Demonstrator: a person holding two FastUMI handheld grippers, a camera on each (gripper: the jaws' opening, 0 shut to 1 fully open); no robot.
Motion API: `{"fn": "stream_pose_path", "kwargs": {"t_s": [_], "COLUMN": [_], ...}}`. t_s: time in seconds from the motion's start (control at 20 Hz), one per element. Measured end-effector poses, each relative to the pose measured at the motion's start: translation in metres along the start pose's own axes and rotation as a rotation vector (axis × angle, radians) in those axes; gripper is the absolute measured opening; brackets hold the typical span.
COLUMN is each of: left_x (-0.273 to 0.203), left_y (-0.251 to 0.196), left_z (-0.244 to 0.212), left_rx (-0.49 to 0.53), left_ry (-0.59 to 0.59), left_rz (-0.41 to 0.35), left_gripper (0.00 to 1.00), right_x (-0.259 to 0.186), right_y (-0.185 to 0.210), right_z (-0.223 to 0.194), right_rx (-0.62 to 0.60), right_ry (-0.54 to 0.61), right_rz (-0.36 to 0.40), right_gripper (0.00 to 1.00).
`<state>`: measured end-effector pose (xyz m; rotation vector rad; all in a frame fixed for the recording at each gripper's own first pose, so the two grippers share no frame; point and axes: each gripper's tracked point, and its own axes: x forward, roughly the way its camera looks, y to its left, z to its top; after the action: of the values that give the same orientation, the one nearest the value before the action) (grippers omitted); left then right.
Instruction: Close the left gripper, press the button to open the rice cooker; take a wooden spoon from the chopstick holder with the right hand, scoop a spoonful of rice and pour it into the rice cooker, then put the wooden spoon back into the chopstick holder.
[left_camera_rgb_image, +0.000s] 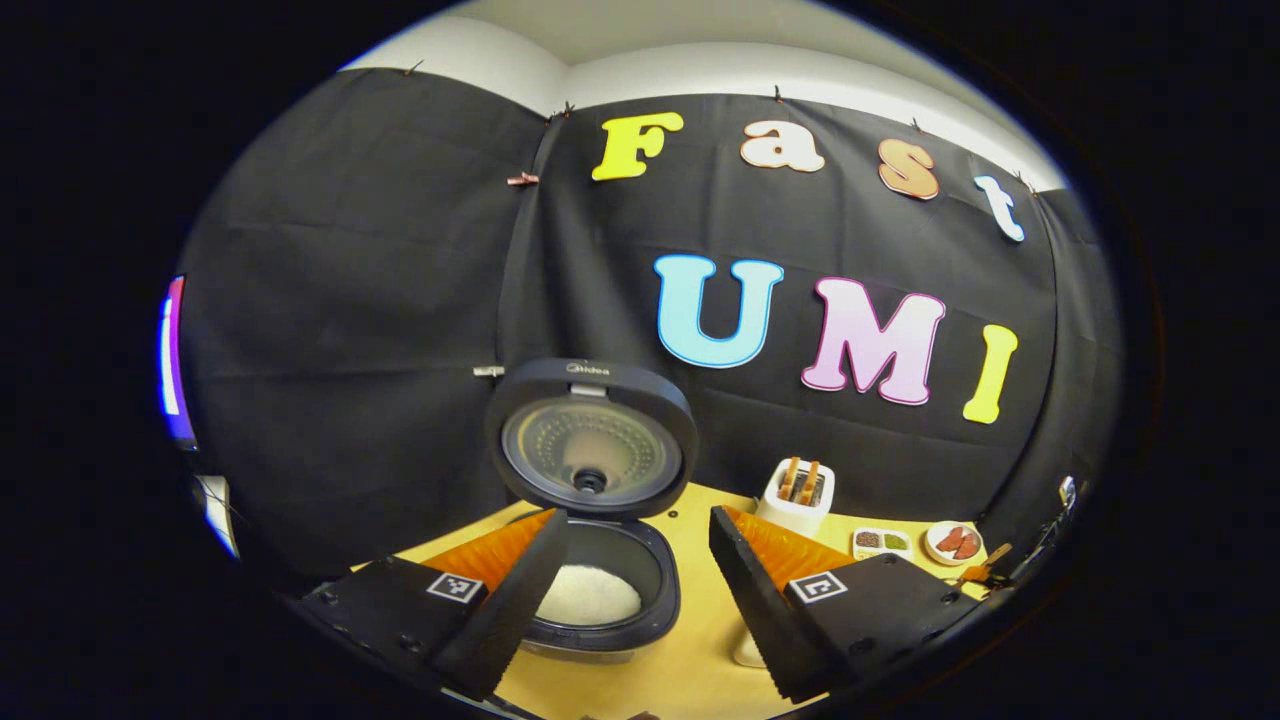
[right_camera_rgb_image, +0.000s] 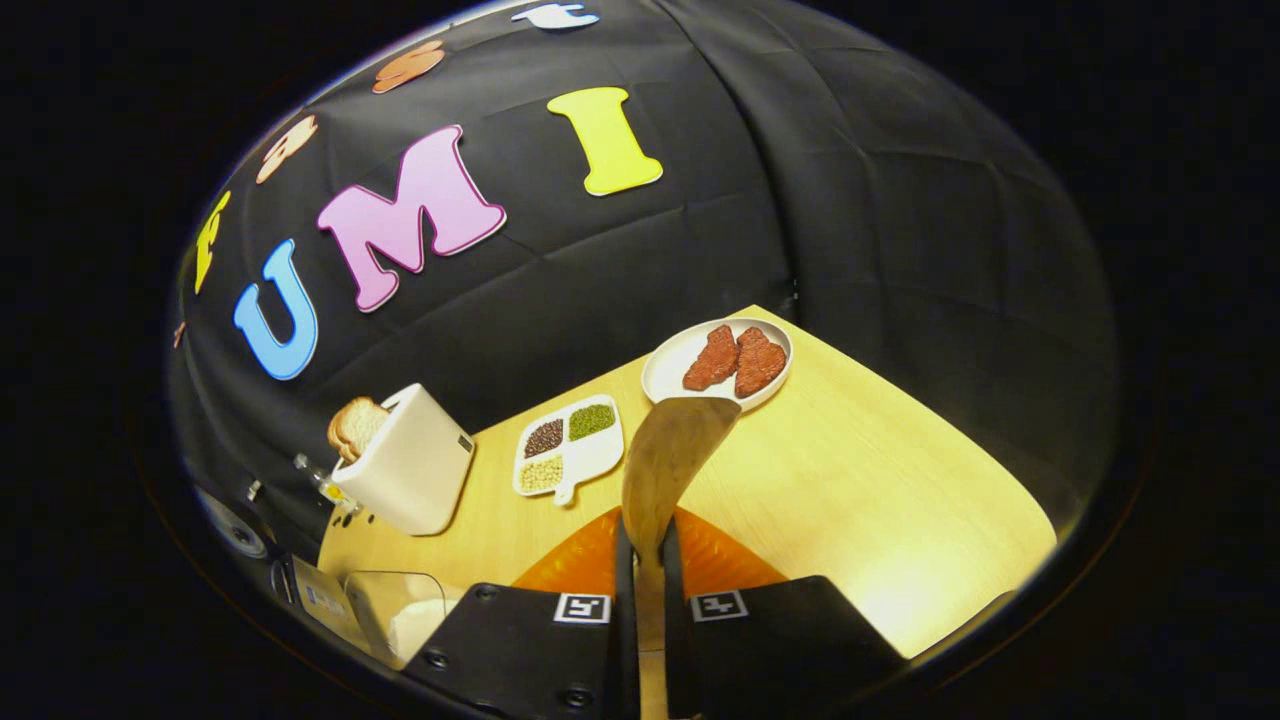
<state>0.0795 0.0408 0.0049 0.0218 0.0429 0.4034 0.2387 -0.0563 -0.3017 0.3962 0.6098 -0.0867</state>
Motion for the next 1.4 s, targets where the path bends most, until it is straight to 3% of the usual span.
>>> {"fn": "stream_pose_path", "kwargs": {"t_s": [0.05,0.1,0.2,0.3,0.65,1.1,1.4], "left_x": [-0.003,-0.006,-0.006,-0.006,0.024,0.111,0.166], "left_y": [0.001,0.004,0.012,0.010,0.026,0.037,0.042], "left_z": [0.005,0.012,0.027,0.046,0.100,0.134,0.122], "left_rx": [0.006,0.013,0.040,0.039,0.121,0.180,0.163], "left_ry": [-0.019,-0.045,-0.090,-0.140,-0.293,-0.338,-0.299], "left_rz": [0.008,0.017,0.043,0.018,-0.006,-0.078,-0.123], "left_gripper": [0.95,0.95,0.95,0.95,0.95,0.94,0.94], "right_x": [-0.001,-0.004,-0.014,-0.031,-0.110,-0.190,-0.225], "right_y": [-0.001,-0.002,-0.003,-0.001,0.013,0.056,0.101], "right_z": [0.001,0.001,0.006,0.014,0.035,0.046,0.044], "right_rx": [0.008,0.011,-0.008,-0.036,-0.208,-0.292,-0.318], "right_ry": [0.000,-0.001,-0.020,-0.055,-0.185,-0.281,-0.322], "right_rz": [-0.006,-0.007,-0.010,-0.009,-0.011,0.057,0.127], "right_gripper": [0.25,0.24,0.63,1.00,0.99,0.98,0.99]}}
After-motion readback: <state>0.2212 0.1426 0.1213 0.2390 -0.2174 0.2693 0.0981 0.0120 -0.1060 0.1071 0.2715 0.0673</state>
